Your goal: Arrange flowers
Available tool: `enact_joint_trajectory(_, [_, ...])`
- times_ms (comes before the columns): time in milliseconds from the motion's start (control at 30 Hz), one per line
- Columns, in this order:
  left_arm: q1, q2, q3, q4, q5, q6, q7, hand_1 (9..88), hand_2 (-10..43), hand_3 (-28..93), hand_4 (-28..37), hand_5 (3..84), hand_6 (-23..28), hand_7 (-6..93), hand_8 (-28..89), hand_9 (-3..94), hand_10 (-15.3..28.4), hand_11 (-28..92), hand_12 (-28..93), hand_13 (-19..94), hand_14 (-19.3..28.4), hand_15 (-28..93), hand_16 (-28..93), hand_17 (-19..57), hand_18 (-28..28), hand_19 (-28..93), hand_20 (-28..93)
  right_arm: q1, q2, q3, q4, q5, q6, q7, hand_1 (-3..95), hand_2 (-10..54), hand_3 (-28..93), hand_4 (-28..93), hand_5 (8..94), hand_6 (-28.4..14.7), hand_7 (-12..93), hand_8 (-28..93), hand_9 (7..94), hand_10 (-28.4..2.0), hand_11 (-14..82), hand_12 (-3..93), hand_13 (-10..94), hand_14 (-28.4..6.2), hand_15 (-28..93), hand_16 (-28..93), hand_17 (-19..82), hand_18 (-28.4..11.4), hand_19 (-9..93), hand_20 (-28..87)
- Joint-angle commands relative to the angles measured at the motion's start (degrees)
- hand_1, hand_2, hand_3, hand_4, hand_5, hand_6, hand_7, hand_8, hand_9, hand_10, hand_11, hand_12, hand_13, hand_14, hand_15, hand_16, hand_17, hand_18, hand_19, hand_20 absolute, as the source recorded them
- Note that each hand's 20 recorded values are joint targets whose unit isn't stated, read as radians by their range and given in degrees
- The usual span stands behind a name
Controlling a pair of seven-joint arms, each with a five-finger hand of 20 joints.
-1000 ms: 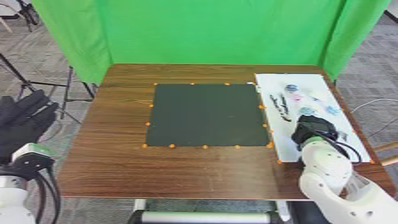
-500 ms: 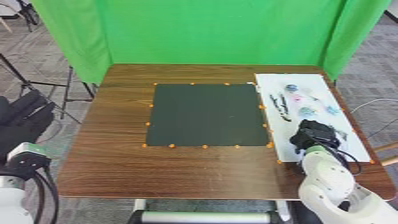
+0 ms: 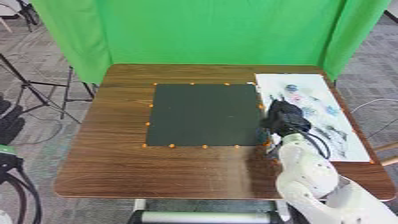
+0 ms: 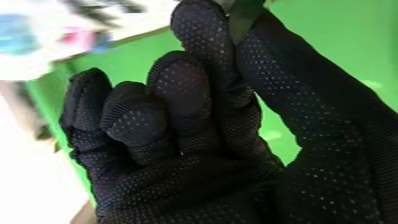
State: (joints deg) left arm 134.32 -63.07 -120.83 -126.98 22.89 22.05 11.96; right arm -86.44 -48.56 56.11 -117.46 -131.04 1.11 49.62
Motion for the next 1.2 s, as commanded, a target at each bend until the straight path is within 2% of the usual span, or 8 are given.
enact_joint_trajectory(33, [-2.7,-5.02,-5.05,3.01,7.49,-0.72,-11.58,29.0,19.3,41,-28.3,40.5,9.7,19.7,-11,32.5,15.6,25,10,20,16.5,46,-10,-6.9,14.1,34,9,16.0,-12.3,-10.2,6.4,4.7,0.1,-4.4,45.8,-9.5,82,-9,78.9,-4.3,42,31,79.0,-13.6,48.3,62.5,66,-20.0,76,50,32,-28.4,78,50])
enact_joint_trajectory(100, [-3.7,-6.04,-6.22,2.99,10.04,-1.48,-12.96,31.3,20.0,35,-28.3,40.1,9.7,19.6,-11,32.2,15.6,25,10,20,16.4,46,-10,-6.9,14.1,34,9,18.2,-14.2,-12.4,7.9,5.1,0.3,-4.3,45.7,-9.5,82,-9,78.8,-4.2,42,31,79.1,-13.6,48.5,62.5,66,-20.0,76,50,32,-28.4,78,50])
enact_joint_trajectory(133, [-3.7,-6.07,-6.25,2.9,10.19,-1.15,-12.86,31.7,20.1,34,-28.3,40.0,9.7,19.5,-11,32.1,15.6,25,10,20,16.3,45,-10,-6.9,14.1,34,9,18.5,-15.1,-12.8,8.5,5.2,0.3,-4.2,45.6,-9.5,82,-9,78.8,-4.2,42,31,79.1,-13.6,48.5,62.5,66,-20.0,76,50,32,-28.4,78,50])
enact_joint_trajectory(367, [-2.7,-2.62,-2.77,3.22,6.34,0.72,-9.85,28.1,19.7,43,-28.3,39.7,9.5,19.5,-11,32.0,15.6,25,10,20,16.2,45,-10,-7.0,14.0,34,9,23.1,-21.5,-18.4,14.7,6.5,-1.7,-2.3,46.0,-9.5,81,-10,78.8,-4.1,42,30,79.1,-13.7,48.9,62.3,66,-20.1,76,50,32,-28.4,78,50])
enact_joint_trajectory(733, [-5.0,2.99,3.15,4.24,3.26,3.38,-6.71,22.5,18.0,58,-28.3,39.6,9.4,20.0,-11,31.6,15.5,26,10,20,16.1,45,-10,-7.1,13.9,34,9,24.9,-30.4,-20.6,26.0,7.7,-4.4,-2.5,46.0,-9.5,81,-9,79.1,-4.0,42,30,79.2,-14.0,49.2,61.9,66,-20.3,76,50,33,-28.4,78,50])
enact_joint_trajectory(900, [-5.4,4.64,5.23,5.04,1.58,3.01,-5.07,21.1,15.5,67,-28.3,39.8,9.3,20.8,-12,31.6,15.4,26,10,20,16.0,46,-10,-7.1,13.8,34,9,24.6,-31.1,-22.1,27.2,8.3,-3.6,-2.5,46.5,-9.5,81,-10,78.8,-3.9,42,30,79.0,-14.0,49.4,61.9,66,-20.2,76,50,33,-28.4,78,50])
enact_joint_trajectory(933, [-0.2,15.22,7.45,5.28,-10.15,6.31,6.09,21.1,15.2,68,-28.3,39.8,9.3,20.9,-12,31.6,15.4,26,10,20,16.0,46,-10,-7.2,13.8,34,9,24.6,-31.2,-22.3,27.3,8.6,-3.1,-2.3,46.6,-9.5,80,-10,78.8,-4.0,42,30,79.0,-14.1,49.4,61.8,66,-20.2,76,50,33,-28.4,78,50])
enact_joint_trajectory(1200, [-3.9,15.39,11.38,6.61,-9.8,4.98,6.52,21.5,14.7,69,-28.3,39.8,9.2,21.2,-12,31.4,15.3,26,10,19,15.8,46,-10,-7.1,13.8,34,9,24.3,-33.3,-23.2,29.4,8.3,-4.2,-1.8,46.9,-9.5,80,-11,78.7,-3.7,42,29,78.9,-14.1,49.7,61.5,66,-20.2,76,50,33,-28.4,78,50])
